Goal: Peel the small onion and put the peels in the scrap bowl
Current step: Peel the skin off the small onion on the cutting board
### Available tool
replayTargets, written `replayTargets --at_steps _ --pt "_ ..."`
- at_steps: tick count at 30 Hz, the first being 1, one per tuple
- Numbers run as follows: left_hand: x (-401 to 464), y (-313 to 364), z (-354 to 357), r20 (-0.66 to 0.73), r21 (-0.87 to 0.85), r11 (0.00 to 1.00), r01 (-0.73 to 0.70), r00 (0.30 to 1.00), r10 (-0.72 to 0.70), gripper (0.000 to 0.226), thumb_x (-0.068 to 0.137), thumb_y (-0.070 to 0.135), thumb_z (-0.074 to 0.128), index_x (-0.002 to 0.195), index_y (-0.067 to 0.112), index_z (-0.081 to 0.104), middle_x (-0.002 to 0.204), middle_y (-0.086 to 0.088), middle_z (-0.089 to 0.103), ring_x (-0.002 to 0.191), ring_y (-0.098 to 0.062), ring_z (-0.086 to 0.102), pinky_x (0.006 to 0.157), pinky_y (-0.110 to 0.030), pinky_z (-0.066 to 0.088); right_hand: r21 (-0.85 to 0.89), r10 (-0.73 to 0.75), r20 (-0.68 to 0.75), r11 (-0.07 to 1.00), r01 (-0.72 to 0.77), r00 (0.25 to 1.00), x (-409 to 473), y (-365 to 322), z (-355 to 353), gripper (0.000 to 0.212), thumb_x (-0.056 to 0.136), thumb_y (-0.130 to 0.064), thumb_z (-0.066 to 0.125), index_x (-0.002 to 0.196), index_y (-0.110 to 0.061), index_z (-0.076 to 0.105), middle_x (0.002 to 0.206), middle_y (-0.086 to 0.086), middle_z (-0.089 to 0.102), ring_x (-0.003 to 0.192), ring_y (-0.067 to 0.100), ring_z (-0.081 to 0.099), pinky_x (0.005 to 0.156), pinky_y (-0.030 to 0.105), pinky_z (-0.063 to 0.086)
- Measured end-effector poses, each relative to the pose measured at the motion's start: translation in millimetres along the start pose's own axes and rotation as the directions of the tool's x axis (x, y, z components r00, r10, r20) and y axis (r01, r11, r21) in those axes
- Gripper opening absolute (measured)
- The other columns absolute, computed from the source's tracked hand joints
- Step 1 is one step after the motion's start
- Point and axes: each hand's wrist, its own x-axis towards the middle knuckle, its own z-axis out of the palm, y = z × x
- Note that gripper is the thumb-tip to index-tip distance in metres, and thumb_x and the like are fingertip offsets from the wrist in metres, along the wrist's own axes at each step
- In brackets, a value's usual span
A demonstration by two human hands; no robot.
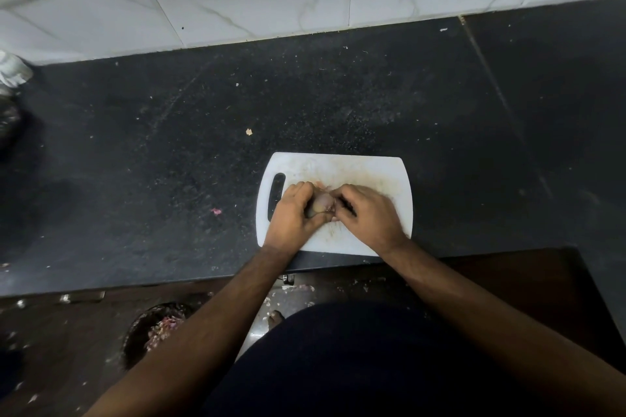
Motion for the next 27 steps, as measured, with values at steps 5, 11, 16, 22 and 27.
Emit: replayTargets --at_steps 5,11,16,22,27 --pt "2 0 0 -0.002 -0.041 0.999 0.014 1.0 -0.014 0.039 0.078 0.028 0.087 0.109 0.016 0.067 0.1 0.013 0.061 0.095 -0.01 0.056 0.082 -0.021 0.046 0.089 -0.012 0.032 0.996 0.009 0.999 3 -1 -3 0.026 0.101 -0.039 0.058 0.119 -0.021 0.063 0.108 -0.009 0.07 0.096 0.01 0.065 0.077 0.031 0.055" --pt "1 -5 2 -0.01 -0.127 0.987 0.102 0.995 -0.104 0.047 0.084 0.023 0.084 0.118 0.023 0.053 0.11 0.007 0.065 0.095 -0.003 0.062 0.083 -0.017 0.049 0.125 0.018 0.05 0.992 -0.024 0.999 7 5 1 0.025 0.095 -0.034 0.067 0.117 -0.022 0.065 0.108 -0.01 0.064 0.097 0.012 0.064 0.074 0.03 0.055" --pt "4 -12 1 -0.012 -0.125 0.99 0.062 0.998 -0.064 0.038 0.09 0.028 0.077 0.122 0.02 0.057 0.115 0.007 0.068 0.107 -0.011 0.064 0.091 -0.038 0.055 0.181 0.064 0.044 0.981 -0.071 0.997 9 6 0 0.016 0.094 -0.034 0.07 0.102 -0.02 0.071 0.093 -0.01 0.067 0.079 0.002 0.058 0.064 0.017 0.041" --pt "2 -9 0 0.03 -0.07 0.997 -0.011 0.999 0.014 0.048 0.097 0.017 0.065 0.143 0.023 0.052 0.127 0.007 0.064 0.119 -0.011 0.057 0.099 -0.037 0.052 0.181 0.092 0.022 0.979 -0.094 0.996 9 8 1 0.022 0.096 -0.04 0.066 0.103 -0.019 0.07 0.089 -0.012 0.063 0.077 0.005 0.058 0.064 0.025 0.045" --pt "7 -7 1 0.118 -0.004 0.999 -0.033 0.992 0.033 0.069 0.094 0.038 0.069 0.153 0.023 0.036 0.144 0.004 0.055 0.13 -0.008 0.047 0.107 -0.024 0.042 0.2 0.096 0.035 0.974 -0.101 0.995 9 10 3 0.028 0.095 -0.037 0.066 0.122 -0.027 0.063 0.108 -0.01 0.067 0.097 0.01 0.065 0.078 0.037 0.057"
